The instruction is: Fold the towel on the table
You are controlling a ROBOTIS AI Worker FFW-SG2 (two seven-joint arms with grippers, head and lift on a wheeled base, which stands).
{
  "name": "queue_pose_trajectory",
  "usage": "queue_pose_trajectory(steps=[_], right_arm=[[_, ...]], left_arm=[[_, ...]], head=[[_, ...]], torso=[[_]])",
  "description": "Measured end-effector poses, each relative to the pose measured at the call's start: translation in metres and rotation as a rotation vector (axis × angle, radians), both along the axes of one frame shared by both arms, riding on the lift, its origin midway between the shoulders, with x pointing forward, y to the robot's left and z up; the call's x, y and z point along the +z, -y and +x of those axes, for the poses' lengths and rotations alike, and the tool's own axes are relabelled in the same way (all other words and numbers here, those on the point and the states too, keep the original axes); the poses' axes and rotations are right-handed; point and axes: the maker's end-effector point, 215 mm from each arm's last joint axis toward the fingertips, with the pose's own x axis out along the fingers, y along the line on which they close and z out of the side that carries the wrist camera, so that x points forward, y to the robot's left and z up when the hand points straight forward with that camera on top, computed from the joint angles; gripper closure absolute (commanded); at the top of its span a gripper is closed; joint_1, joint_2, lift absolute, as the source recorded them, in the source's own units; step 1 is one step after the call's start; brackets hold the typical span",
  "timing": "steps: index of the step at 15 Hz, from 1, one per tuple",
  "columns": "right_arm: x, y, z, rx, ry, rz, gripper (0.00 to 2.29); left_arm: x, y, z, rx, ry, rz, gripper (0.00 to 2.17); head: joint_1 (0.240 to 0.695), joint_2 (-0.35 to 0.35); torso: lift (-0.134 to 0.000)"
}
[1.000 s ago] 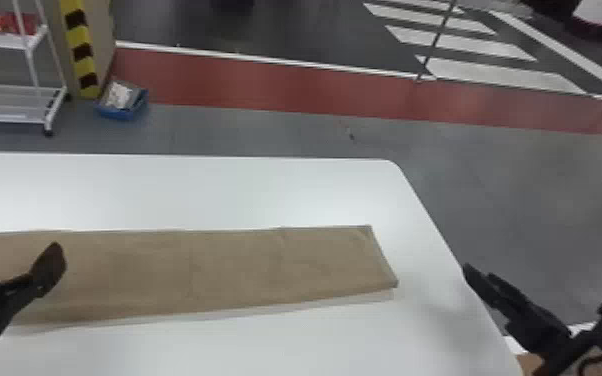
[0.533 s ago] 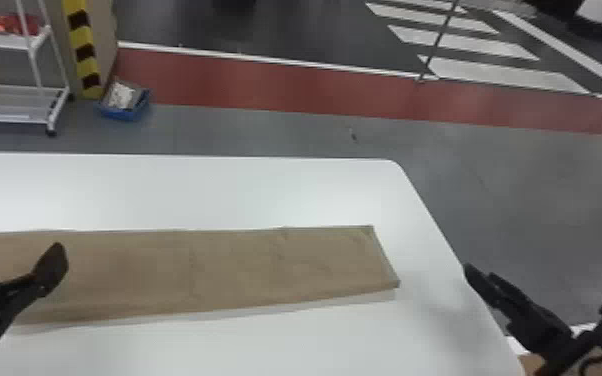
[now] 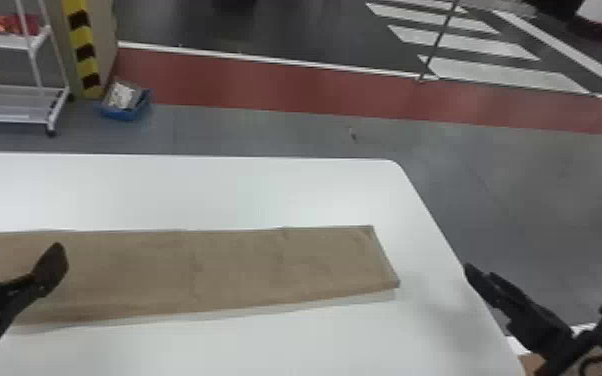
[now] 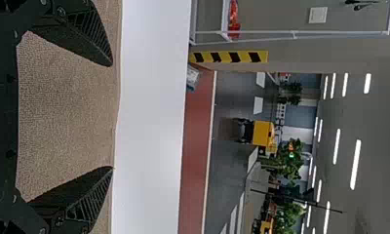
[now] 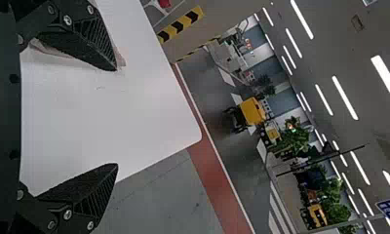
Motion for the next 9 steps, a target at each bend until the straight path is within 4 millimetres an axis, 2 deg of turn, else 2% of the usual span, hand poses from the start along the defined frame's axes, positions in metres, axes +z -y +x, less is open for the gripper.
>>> queue_pose_trajectory(steps=[9], right_arm=[[0.0005,0.002,-0.0008,-0.004,0.0,-0.001,0.2]], left_arm=[[0.0007,-0.0005,0.0004,0.002,0.003,0.001,0.14]], head=[[0.695,-0.274]], torso=[[-0.124]])
